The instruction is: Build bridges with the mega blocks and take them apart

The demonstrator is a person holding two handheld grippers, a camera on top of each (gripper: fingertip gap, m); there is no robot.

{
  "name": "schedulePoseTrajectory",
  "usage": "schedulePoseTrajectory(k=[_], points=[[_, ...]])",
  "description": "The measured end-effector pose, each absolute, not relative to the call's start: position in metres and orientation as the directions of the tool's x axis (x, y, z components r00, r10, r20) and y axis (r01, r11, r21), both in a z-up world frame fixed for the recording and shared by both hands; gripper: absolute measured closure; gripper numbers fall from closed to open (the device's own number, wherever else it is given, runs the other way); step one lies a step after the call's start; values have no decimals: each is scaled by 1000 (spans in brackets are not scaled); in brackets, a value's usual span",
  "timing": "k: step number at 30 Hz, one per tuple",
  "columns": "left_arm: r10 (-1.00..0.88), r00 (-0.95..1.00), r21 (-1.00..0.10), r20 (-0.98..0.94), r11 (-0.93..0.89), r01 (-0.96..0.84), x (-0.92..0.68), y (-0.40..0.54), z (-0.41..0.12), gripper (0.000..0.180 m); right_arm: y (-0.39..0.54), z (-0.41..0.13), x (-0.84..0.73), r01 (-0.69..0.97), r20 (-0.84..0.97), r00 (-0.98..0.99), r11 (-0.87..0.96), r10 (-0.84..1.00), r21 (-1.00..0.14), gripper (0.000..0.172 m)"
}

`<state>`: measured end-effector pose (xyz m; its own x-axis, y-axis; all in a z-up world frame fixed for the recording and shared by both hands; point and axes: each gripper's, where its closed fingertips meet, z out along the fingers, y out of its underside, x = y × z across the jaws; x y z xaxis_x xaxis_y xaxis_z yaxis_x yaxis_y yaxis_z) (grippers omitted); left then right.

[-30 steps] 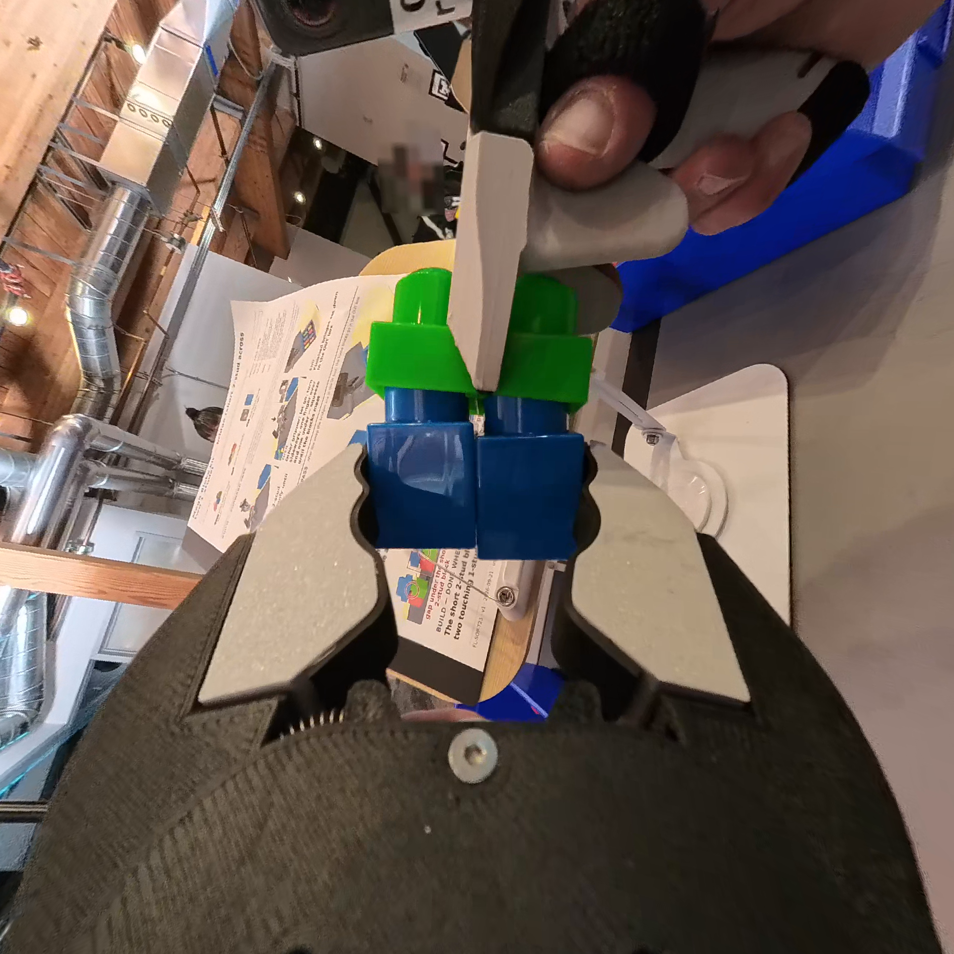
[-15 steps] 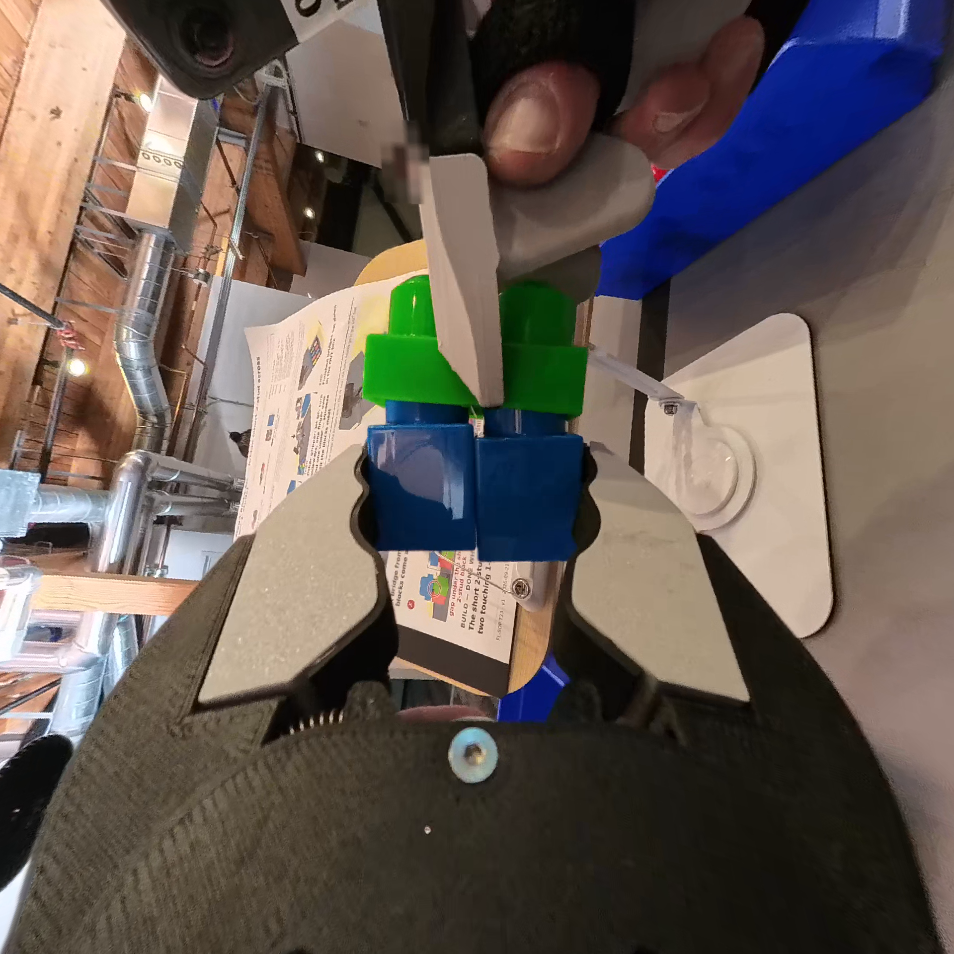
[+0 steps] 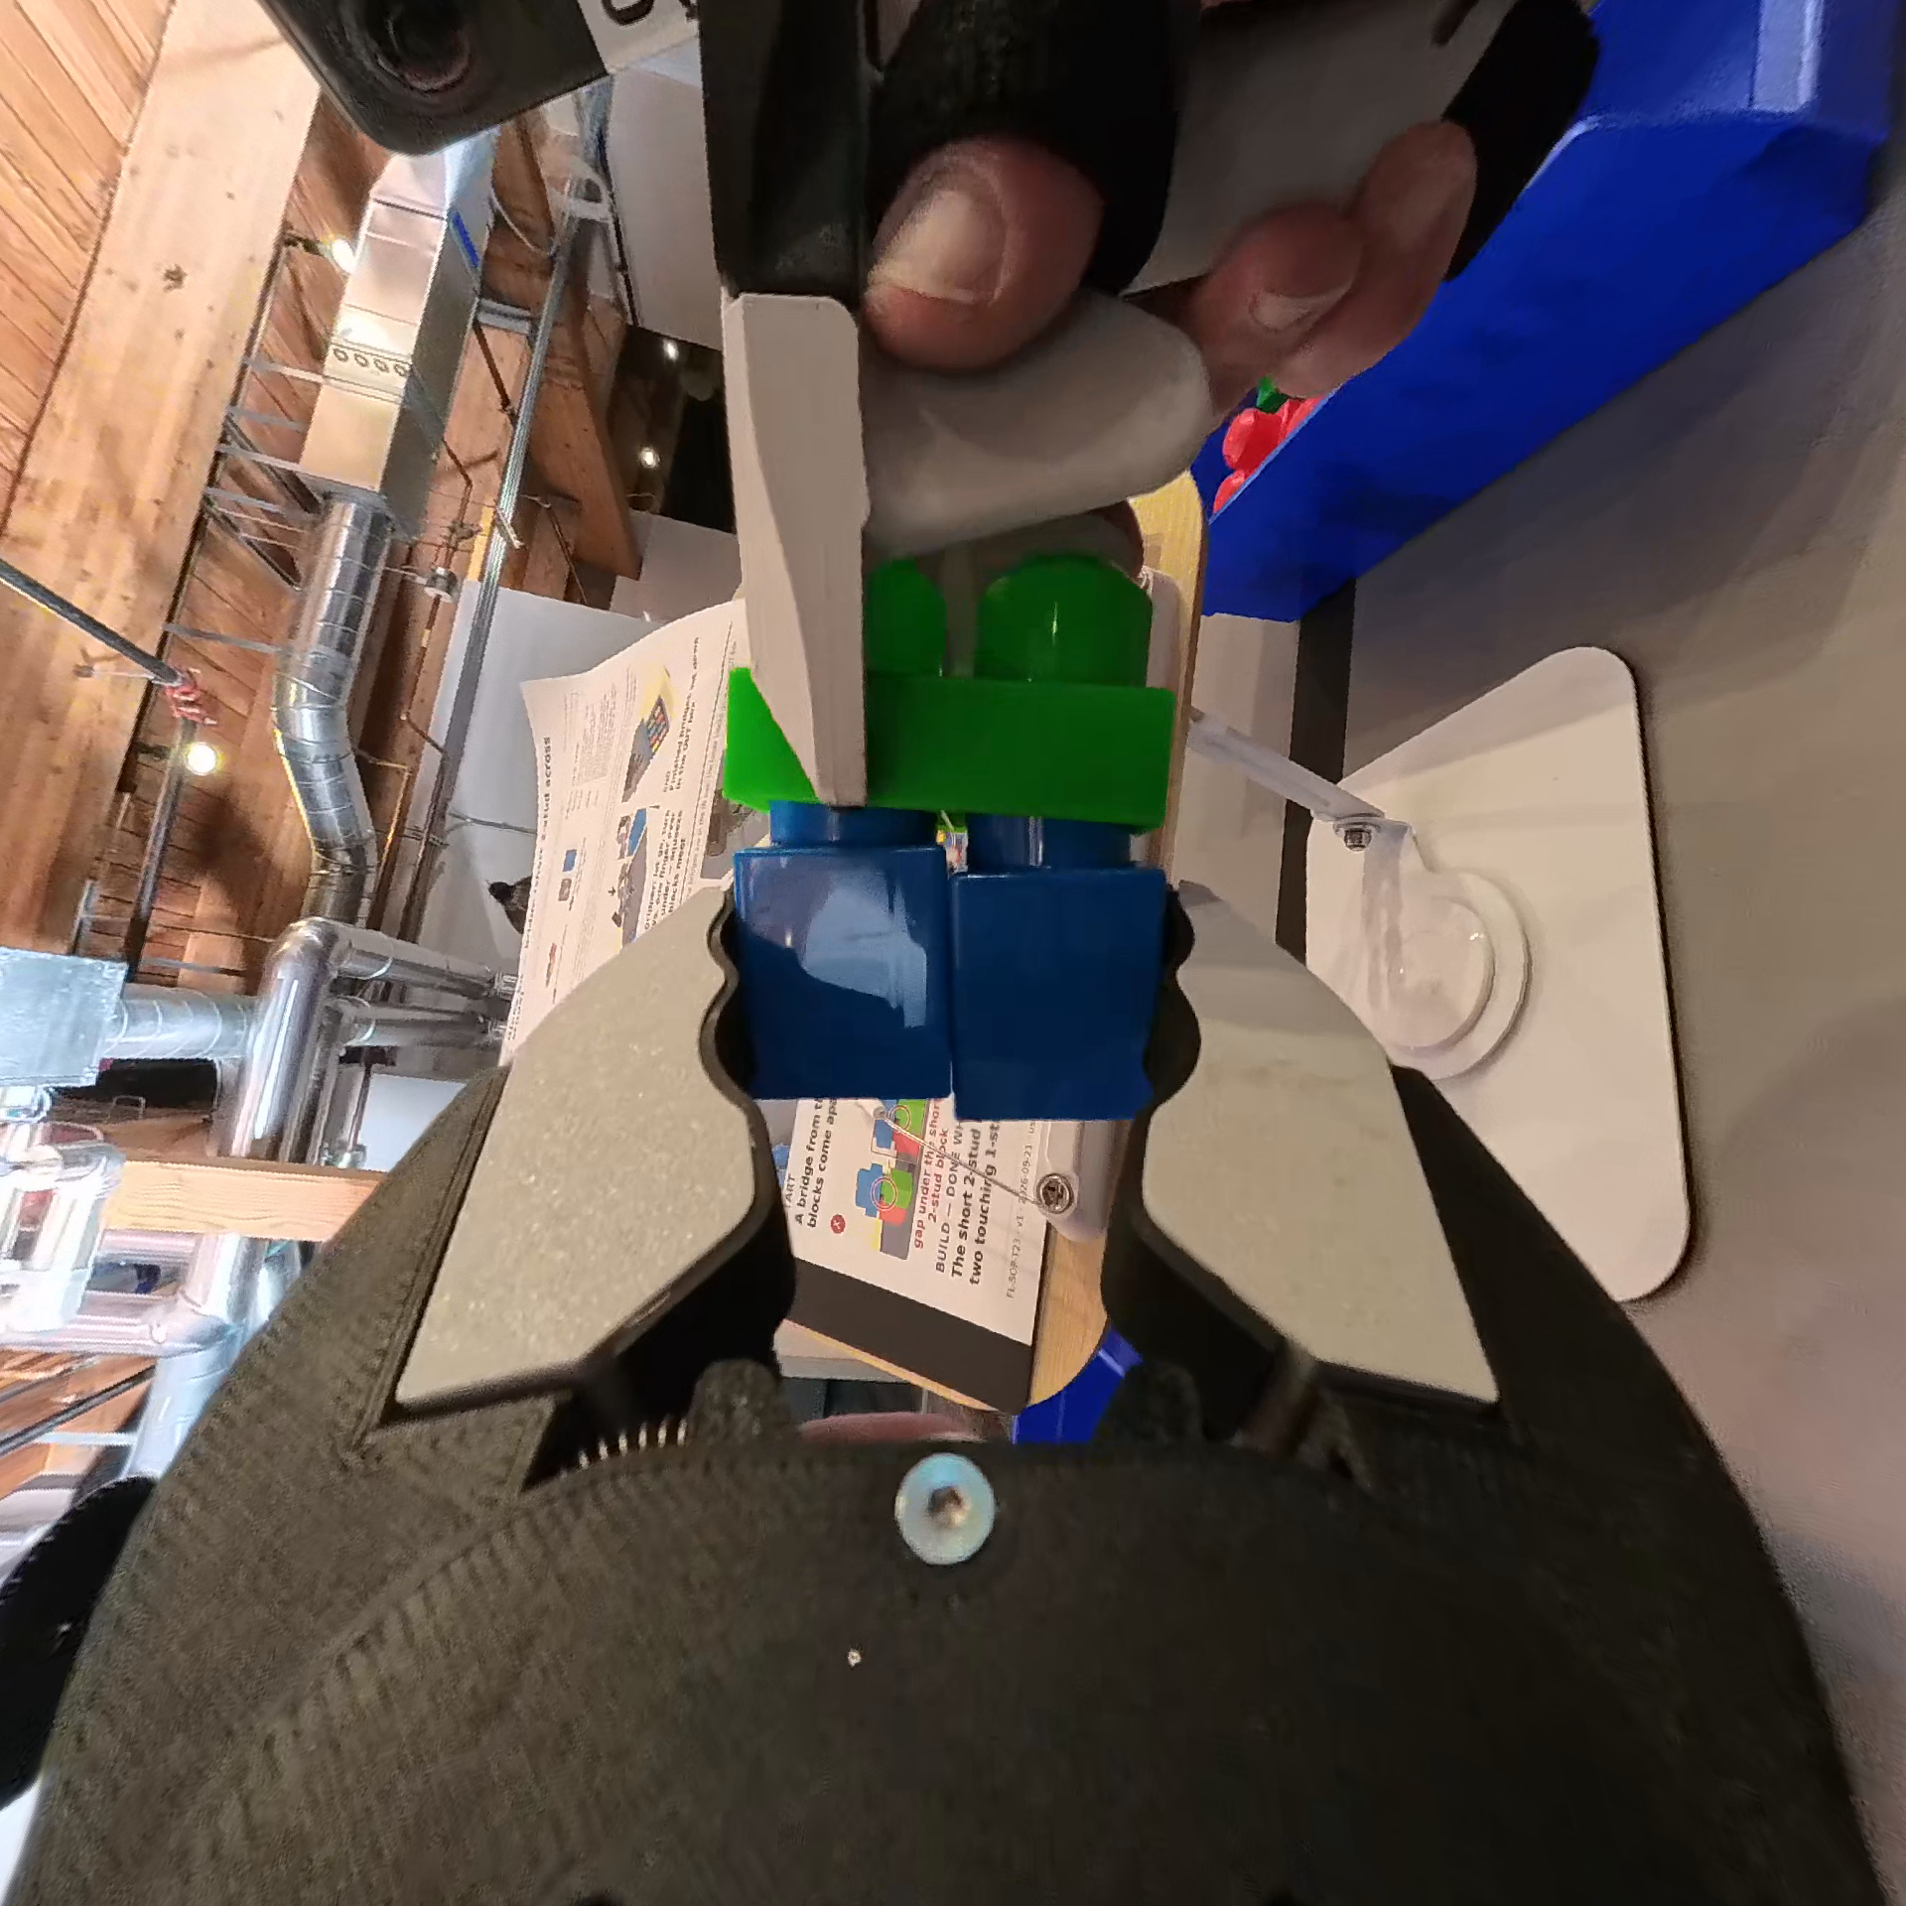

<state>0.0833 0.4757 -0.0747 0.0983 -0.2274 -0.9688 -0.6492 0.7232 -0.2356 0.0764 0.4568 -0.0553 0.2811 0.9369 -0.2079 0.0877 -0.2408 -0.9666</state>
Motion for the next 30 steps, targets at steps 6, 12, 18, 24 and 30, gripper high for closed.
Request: schedulePoseTrajectory(k=[6,12,18,24,30], points=[[-226,90,-229,-970,727,-647,86,473,-78,107,457,-60,76,120,-208,290,-251,934,-960,136],[-238,123,-261,-963,726,-637,87,475,-77,107,460,-54,74,64,-219,295,-248,930,-967,136],[-322,217,-386,-922,704,-596,80,479,-64,107,461,-45,84,27,-220,301,-239,928,-971,126],[-334,262,-424,-905,689,-587,76,482,-57,107,454,-61,77,121,-238,264,-277,935,-953,138],[-325,268,-422,-907,689,-589,77,481,-58,107,454,-63,76,130,-243,271,-285,932,-950,137]])
